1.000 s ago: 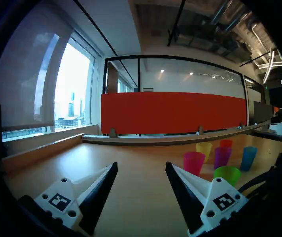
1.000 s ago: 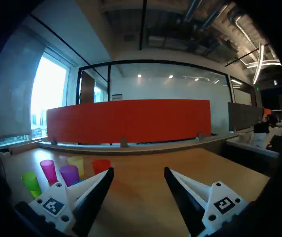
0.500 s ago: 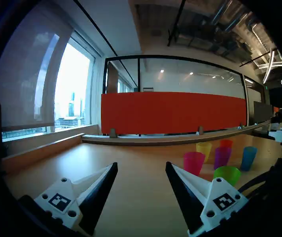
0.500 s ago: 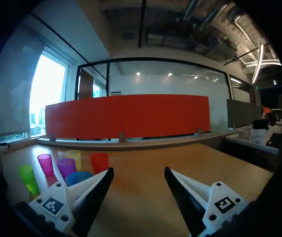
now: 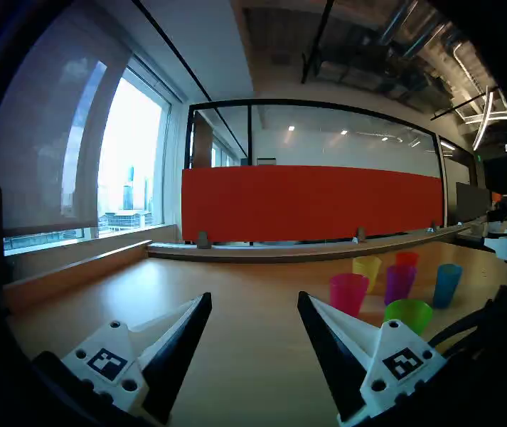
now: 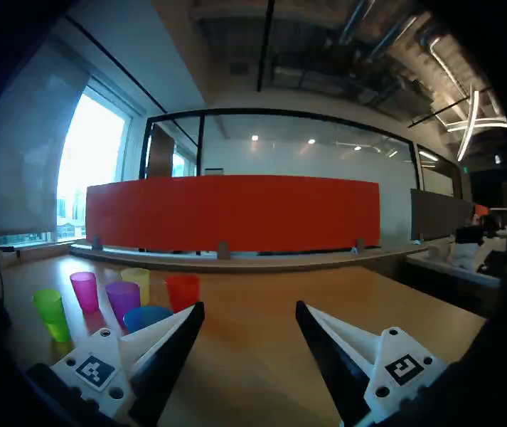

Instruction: Pour water

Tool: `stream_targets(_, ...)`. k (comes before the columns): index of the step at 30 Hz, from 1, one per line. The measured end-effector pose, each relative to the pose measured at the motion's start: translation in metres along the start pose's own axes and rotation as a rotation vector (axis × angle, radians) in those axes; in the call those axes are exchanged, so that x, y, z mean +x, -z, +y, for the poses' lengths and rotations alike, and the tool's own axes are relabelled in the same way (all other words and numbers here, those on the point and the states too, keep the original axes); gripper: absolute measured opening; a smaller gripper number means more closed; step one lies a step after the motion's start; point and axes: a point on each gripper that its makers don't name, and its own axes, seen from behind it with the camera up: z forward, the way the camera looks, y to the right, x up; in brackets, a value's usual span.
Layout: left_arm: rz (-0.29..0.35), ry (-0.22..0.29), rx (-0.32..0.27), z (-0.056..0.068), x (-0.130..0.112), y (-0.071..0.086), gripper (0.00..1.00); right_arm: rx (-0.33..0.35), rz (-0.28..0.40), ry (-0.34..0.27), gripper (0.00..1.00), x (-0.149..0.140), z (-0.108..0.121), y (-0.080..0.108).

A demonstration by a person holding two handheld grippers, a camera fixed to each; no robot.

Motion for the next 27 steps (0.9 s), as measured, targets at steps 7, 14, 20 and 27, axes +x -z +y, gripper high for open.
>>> stream_targets(7, 0.000, 0.000, 0.000, -0.0004, 0.0001, 0.0001, 0.89, 0.006, 0.000, 0.000, 0.99, 0.0007, -0.0016, 0.0011)
stream_targets(14, 0.000, 0.000, 0.000, -0.0001, 0.0002, 0.0001, 0.90, 0.005, 0.001, 0.000, 0.99, 0.0007, -0.0003, 0.0022)
stream_targets(20, 0.000, 0.000, 0.000, -0.0002, 0.0004, 0.0003, 0.90, 0.004, 0.001, -0.001, 0.99, -0.0012, 0.0007, 0.0026)
stream_targets(27, 0.000, 0.000, 0.000, 0.0000, 0.0005, 0.0002, 0.90, 0.005, -0.002, -0.002, 0.99, -0.0007, 0.0002, 0.0023)
